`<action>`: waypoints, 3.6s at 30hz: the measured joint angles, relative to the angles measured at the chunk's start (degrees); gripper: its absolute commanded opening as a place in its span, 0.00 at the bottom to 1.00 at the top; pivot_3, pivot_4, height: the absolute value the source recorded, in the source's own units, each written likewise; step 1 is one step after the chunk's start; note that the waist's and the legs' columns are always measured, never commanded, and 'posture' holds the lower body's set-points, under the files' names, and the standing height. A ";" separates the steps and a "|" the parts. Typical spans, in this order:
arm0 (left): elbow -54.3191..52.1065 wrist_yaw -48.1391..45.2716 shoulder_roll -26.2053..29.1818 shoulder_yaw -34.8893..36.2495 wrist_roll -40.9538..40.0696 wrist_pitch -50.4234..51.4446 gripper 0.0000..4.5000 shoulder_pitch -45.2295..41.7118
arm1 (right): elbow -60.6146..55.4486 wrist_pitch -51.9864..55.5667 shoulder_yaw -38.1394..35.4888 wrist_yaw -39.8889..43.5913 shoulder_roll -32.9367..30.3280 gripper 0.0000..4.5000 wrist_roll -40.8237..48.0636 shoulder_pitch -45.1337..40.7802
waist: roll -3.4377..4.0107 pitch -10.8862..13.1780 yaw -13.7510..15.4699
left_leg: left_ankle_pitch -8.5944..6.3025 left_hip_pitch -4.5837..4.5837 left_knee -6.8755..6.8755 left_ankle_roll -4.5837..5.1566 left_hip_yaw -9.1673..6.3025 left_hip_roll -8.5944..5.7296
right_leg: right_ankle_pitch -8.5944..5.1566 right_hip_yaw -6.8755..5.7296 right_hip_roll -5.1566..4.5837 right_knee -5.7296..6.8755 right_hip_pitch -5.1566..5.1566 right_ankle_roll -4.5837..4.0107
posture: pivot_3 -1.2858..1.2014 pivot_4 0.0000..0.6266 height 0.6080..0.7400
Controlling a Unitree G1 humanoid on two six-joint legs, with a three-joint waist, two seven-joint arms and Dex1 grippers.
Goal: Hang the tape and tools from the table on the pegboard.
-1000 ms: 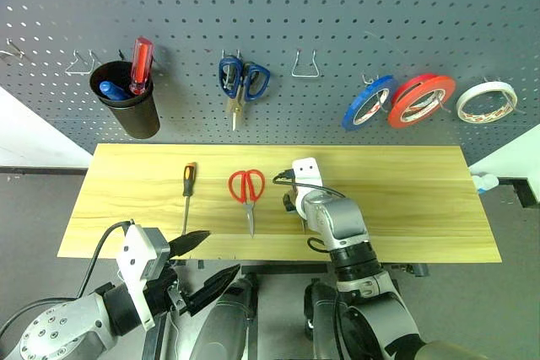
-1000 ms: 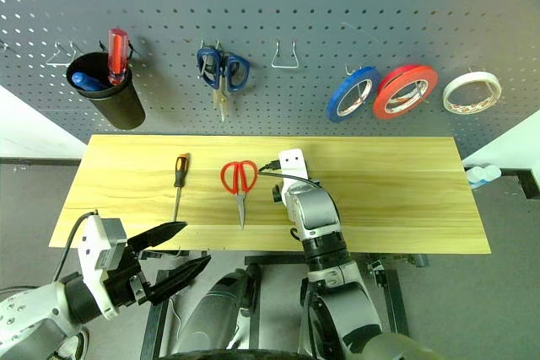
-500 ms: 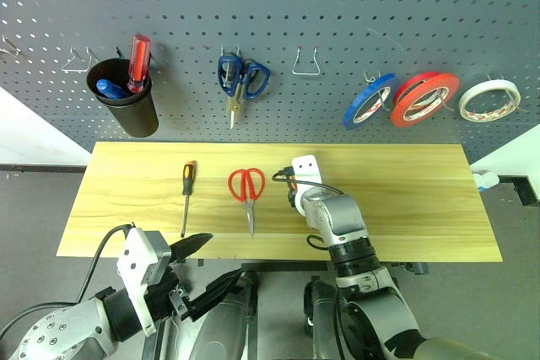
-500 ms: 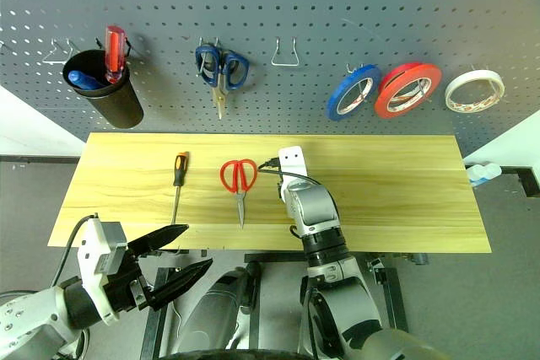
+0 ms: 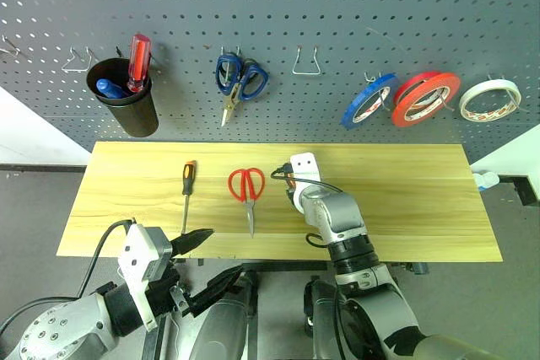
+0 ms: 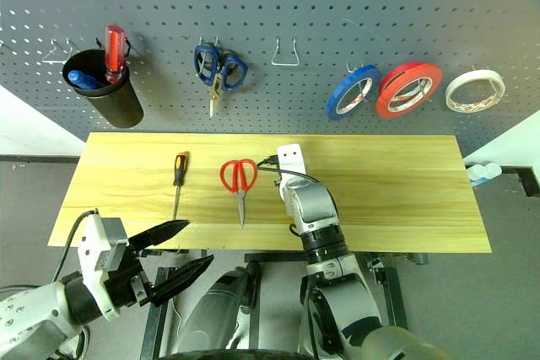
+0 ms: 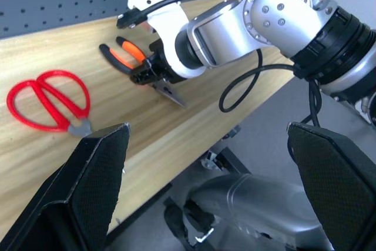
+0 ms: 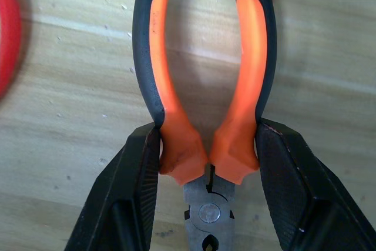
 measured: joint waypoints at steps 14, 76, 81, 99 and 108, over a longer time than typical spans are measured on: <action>7.93 -2.62 0.19 -4.19 3.19 -0.91 1.00 -10.87 | 0.60 -1.54 -0.25 2.14 -0.88 0.46 -0.18 -2.51 | -0.12 -0.23 0.05 | 0.36 0.03 -0.01 -0.59 0.00 -0.03 | 0.13 -0.03 0.04 0.16 0.04 0.21 | 0.52 0.37 0.55; 25.35 -11.48 -8.90 -8.20 11.71 -16.21 1.00 -26.60 | -35.67 -17.09 -1.08 27.06 -20.13 0.46 7.13 19.33 | -0.23 -12.24 0.12 | 0.45 1.41 0.26 -0.62 -0.09 0.00 | 0.27 -0.01 0.12 0.99 1.12 0.01 | 0.51 0.01 0.55; 25.45 -11.50 -8.90 -7.82 11.73 -17.23 1.00 -26.60 | -35.69 -18.74 -1.89 27.96 -19.82 0.46 9.21 19.32 | -0.16 -12.99 0.13 | 0.44 1.50 0.27 -0.61 -0.09 0.00 | 0.26 0.00 0.11 0.98 1.16 0.00 | 0.50 0.01 0.55; 27.05 -12.47 -8.86 -7.66 11.72 -17.48 1.00 -27.76 | -28.45 -42.75 0.08 26.67 -11.37 0.46 10.19 7.23 | -0.10 -13.15 -0.01 | 0.45 1.71 0.26 -0.61 -0.10 0.02 | 0.27 0.02 0.15 1.00 1.31 -0.02 | 0.52 0.05 0.55; 25.01 -10.44 -9.18 -7.25 10.54 -17.34 1.00 -27.35 | -2.49 -65.79 0.76 23.24 -7.10 0.46 4.36 -3.12 | 0.00 -13.03 0.04 | 0.45 1.73 0.27 -0.61 -0.13 0.06 | 0.26 0.09 0.39 1.02 1.30 -0.06 | 0.52 0.12 0.55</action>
